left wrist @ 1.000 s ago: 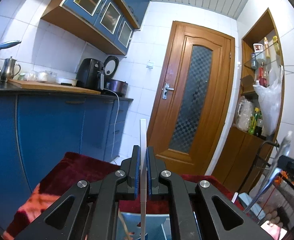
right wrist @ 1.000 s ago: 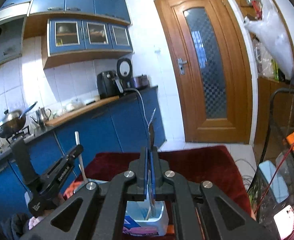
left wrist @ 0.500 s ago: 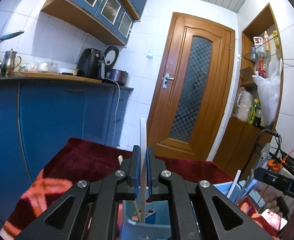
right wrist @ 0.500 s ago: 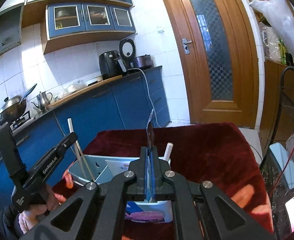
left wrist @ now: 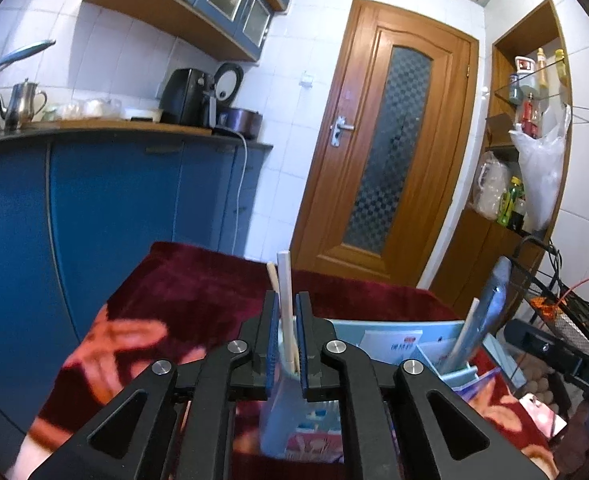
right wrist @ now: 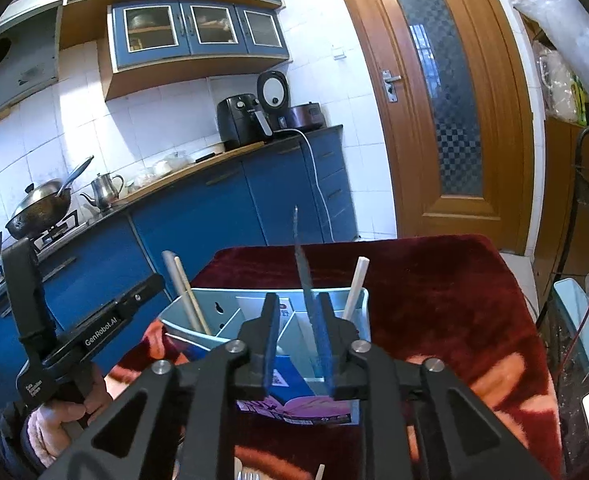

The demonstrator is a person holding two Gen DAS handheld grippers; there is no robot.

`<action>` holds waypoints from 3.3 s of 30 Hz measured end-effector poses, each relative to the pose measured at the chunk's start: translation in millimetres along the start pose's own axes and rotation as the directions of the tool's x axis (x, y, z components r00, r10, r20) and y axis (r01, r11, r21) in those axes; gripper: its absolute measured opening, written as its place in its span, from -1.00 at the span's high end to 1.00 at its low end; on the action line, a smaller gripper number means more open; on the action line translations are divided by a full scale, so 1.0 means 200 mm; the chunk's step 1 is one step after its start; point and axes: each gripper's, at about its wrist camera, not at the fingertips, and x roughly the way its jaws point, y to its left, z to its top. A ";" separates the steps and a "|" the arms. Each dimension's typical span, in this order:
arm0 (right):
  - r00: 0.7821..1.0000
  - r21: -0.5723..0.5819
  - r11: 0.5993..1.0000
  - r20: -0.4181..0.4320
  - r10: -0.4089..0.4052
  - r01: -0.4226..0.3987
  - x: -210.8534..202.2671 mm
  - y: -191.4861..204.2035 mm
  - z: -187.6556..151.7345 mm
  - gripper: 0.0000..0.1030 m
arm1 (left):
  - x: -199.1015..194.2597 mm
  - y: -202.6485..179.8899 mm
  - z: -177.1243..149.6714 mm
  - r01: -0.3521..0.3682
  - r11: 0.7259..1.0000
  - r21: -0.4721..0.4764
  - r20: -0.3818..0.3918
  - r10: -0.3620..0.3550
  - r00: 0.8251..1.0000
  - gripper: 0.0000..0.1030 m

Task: Organize utensils
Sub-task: 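Open the left gripper over the holder while the right gripper drops the knife in, then grasp a steel fork with the left gripper while the right gripper grasps a wooden chopstick, then carry the fork in the left gripper while the right gripper carries the chopstick to the holder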

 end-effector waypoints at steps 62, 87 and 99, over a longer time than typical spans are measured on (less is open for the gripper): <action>0.763 -0.026 0.997 -0.642 -0.072 0.072 -0.01 0.00 -0.57 0.49 | -0.19 0.00 -0.53 0.154 0.986 0.064 -0.725 -0.060 0.686 0.60; 0.752 0.044 0.992 -0.657 -0.061 0.119 0.04 -0.04 -0.56 0.87 | -0.13 -0.01 -0.53 0.105 0.993 0.061 -0.745 -0.025 0.666 0.90; 0.922 0.107 0.994 -0.387 0.016 0.028 -0.28 0.02 -0.50 0.87 | -0.36 0.08 -0.49 0.188 0.982 -0.005 -0.584 -0.155 0.797 0.93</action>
